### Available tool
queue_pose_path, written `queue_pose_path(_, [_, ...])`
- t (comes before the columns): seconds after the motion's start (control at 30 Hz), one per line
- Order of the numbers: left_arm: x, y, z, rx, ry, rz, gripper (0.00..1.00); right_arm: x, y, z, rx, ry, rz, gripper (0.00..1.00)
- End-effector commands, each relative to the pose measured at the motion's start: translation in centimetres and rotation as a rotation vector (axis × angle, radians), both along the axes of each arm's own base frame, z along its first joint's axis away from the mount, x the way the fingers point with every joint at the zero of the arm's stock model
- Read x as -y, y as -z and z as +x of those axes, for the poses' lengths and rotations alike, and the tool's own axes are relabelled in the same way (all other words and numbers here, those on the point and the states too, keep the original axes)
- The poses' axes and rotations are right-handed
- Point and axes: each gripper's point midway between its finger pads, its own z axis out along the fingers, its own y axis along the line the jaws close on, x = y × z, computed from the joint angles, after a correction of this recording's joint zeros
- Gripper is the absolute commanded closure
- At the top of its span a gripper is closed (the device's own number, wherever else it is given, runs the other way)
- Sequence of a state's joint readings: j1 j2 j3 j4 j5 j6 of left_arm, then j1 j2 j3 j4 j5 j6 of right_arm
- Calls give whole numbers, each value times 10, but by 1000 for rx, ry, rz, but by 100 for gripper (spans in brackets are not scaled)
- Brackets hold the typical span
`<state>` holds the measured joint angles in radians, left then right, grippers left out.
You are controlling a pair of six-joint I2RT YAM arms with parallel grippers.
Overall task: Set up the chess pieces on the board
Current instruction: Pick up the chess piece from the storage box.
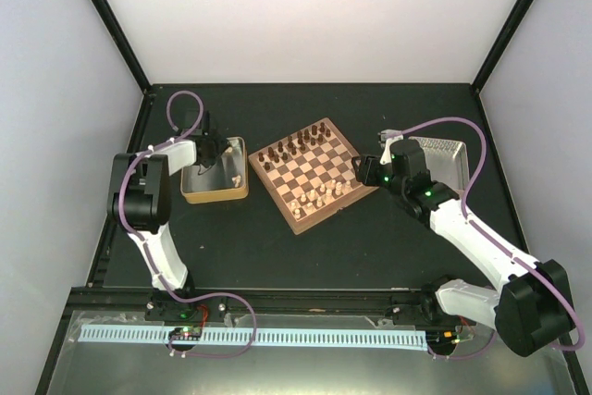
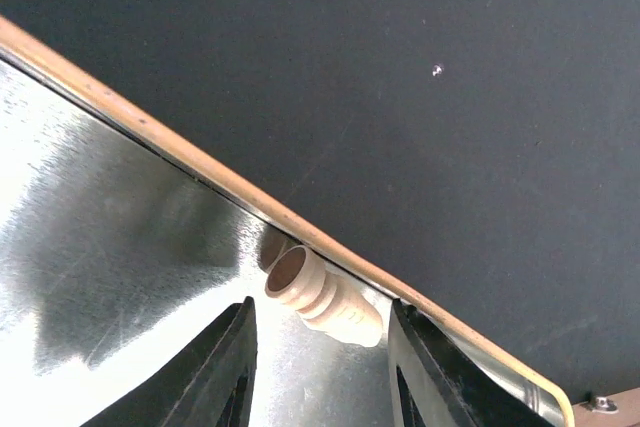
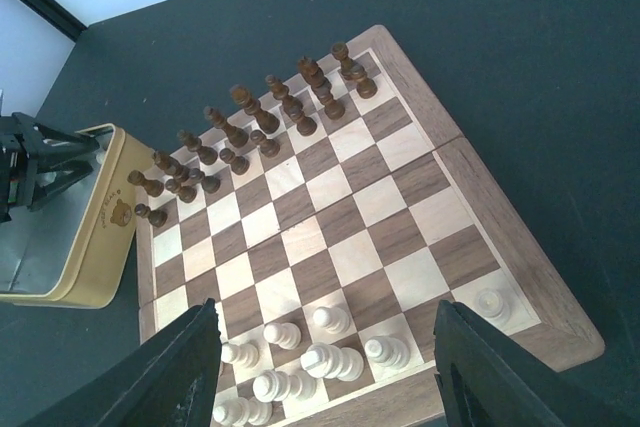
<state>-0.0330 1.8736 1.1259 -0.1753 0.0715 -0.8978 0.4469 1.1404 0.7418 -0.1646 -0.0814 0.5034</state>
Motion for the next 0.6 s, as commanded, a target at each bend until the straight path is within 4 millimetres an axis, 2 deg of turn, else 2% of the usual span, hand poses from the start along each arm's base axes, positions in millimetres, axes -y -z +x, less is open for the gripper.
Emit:
queue_pose_path(0.0, [0, -5, 18, 51, -59, -64, 63, -2, -19, 9, 44, 3, 13, 40])
queue_pose_path(0.17, [-5, 1, 16, 37, -110, -65, 70, -1, -20, 9, 46, 6, 7, 40])
queue_pose_path(0.3, [-7, 9, 13, 15, -129, -65, 79, -1, -20, 9, 46, 6, 7, 40])
queue_pose_path(0.57, [-5, 17, 13, -1, -133, -81, 80, -1, -20, 9, 44, 3, 8, 40])
